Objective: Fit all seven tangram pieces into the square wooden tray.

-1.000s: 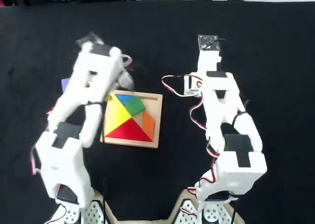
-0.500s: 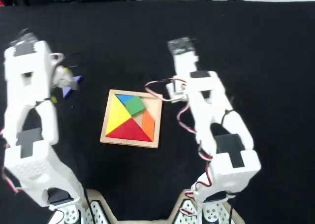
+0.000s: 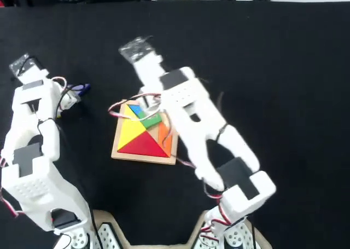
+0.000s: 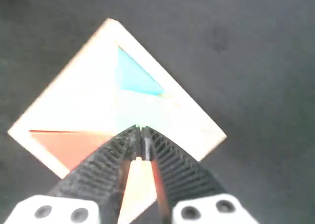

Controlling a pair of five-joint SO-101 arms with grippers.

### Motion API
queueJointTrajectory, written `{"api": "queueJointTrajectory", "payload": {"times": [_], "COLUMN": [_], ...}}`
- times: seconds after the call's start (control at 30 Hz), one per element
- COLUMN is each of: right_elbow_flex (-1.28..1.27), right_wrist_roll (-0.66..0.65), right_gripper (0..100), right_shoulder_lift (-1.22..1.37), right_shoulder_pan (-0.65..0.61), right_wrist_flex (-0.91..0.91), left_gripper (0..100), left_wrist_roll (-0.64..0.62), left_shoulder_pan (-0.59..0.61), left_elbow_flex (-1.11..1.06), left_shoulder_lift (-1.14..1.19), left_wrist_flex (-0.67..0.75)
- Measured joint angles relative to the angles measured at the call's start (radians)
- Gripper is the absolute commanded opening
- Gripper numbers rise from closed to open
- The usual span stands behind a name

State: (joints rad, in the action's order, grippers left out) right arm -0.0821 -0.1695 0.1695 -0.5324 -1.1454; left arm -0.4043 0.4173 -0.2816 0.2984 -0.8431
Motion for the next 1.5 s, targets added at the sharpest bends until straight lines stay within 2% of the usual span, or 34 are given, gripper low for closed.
{"api": "queueJointTrajectory", "payload": {"times": [0.43, 0.6, 0.9, 1.17, 1.37, 1.5], "right_elbow_flex": [0.233, 0.288, 0.298, 0.298, 0.298, 0.321], "right_wrist_roll": [0.0, 0.0, 0.0, 0.0, 0.0, 0.0], "right_gripper": [1.1, 1.1, 1.1, 1.1, 1.1, 1.1], "right_shoulder_lift": [0.347, 0.381, 0.354, 0.307, 0.393, 0.425], "right_shoulder_pan": [-0.003, -0.003, 0.002, 0.054, 0.147, 0.153], "right_wrist_flex": [-0.034, -0.058, -0.219, -0.089, -0.052, -0.048], "left_gripper": [25, 25, 25, 25, 25, 25], "left_wrist_roll": [-0.043, -0.043, -0.046, -0.046, -0.046, -0.046], "left_shoulder_pan": [0.008, 0.008, 0.006, 0.006, 0.006, 0.008], "left_elbow_flex": [0.0, 0.0, 0.0, 0.0, 0.0, 0.0], "left_shoulder_lift": [0.0, 0.0, 0.0, 0.0, 0.0, 0.0], "left_wrist_flex": [0.0, 0.0, 0.0, 0.0, 0.0, 0.0]}}
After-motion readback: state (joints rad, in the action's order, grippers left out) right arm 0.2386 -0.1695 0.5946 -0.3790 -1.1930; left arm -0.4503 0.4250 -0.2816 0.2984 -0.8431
